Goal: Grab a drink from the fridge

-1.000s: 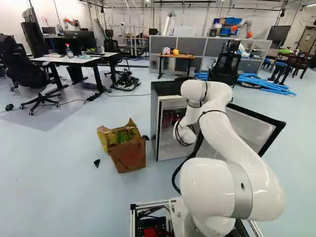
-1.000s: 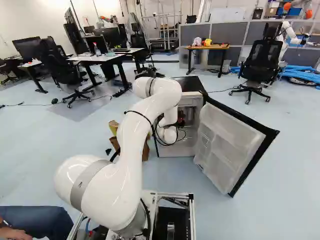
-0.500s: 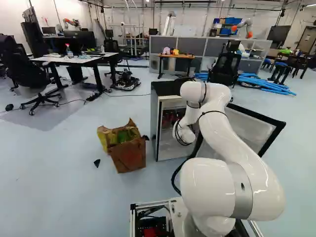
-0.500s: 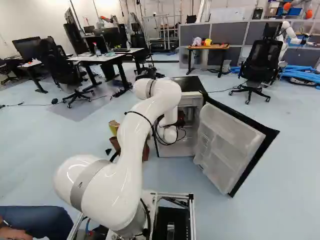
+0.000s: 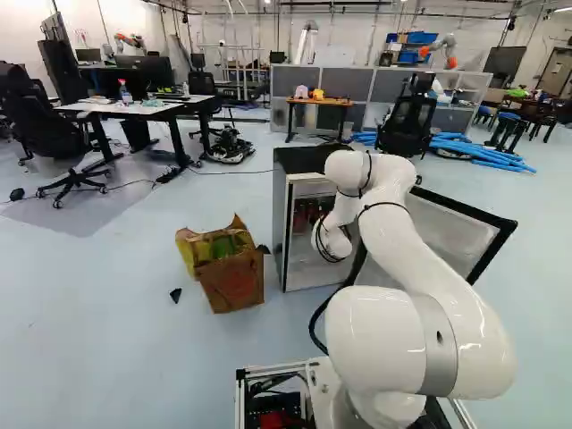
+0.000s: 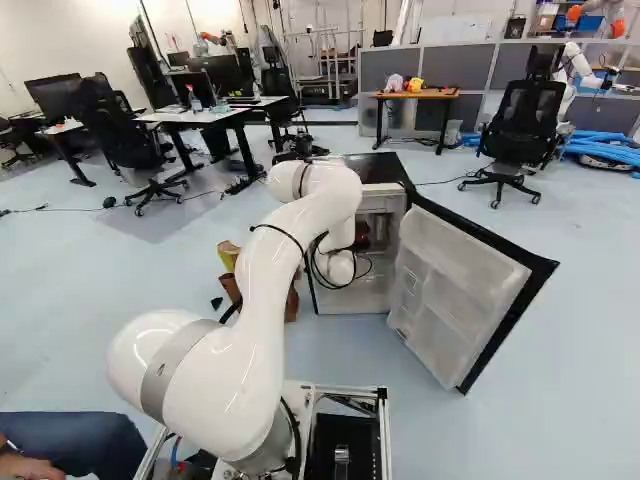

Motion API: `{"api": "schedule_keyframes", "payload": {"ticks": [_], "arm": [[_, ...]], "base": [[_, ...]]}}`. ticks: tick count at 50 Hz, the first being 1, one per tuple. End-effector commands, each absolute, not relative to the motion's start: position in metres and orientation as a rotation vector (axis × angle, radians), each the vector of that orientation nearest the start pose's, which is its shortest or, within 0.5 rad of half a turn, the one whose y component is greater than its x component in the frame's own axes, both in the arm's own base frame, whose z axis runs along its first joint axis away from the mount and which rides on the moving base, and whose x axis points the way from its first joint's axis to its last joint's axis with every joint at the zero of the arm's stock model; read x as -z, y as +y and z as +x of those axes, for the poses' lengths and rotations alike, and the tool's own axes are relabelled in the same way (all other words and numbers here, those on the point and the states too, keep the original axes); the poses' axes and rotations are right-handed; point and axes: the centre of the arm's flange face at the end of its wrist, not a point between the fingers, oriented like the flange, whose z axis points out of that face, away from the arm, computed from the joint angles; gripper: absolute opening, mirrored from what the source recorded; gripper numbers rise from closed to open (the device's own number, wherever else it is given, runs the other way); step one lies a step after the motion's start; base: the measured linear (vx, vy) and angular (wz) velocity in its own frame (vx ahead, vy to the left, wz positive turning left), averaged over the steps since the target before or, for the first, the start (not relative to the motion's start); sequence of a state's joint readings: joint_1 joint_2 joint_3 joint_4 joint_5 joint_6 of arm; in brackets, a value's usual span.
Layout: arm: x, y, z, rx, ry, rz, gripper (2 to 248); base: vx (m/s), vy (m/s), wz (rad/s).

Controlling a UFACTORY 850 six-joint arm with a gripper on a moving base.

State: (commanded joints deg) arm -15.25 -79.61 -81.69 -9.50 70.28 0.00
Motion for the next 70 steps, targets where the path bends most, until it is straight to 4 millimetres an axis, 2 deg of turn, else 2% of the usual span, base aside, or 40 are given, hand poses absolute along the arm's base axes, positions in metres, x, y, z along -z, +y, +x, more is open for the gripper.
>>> {"api": "schedule_keyframes", "payload": {"ticks": [33, 34, 38, 39, 43, 44, 70], "arm": [[0.017, -0.154, 0.626, 1.917, 0.115, -2.568, 171], [0.017, -0.154, 0.626, 1.917, 0.115, -2.568, 153], [0.017, -0.154, 0.626, 1.917, 0.115, -2.568, 153], [0.017, -0.154, 0.626, 1.917, 0.115, -2.568, 114], [0.017, -0.154, 0.626, 1.917, 0.115, -2.568, 114], [0.017, -0.154, 0.626, 1.917, 0.115, -2.568, 93], [0.016, -0.153, 0.622, 1.907, 0.118, -2.575, 92]], "base": [[0.000, 0.000, 0.000], [0.000, 0.000, 0.000], [0.000, 0.000, 0.000], [0.000, 0.000, 0.000], [0.000, 0.000, 0.000], [0.000, 0.000, 0.000], [0.000, 0.000, 0.000]]}}
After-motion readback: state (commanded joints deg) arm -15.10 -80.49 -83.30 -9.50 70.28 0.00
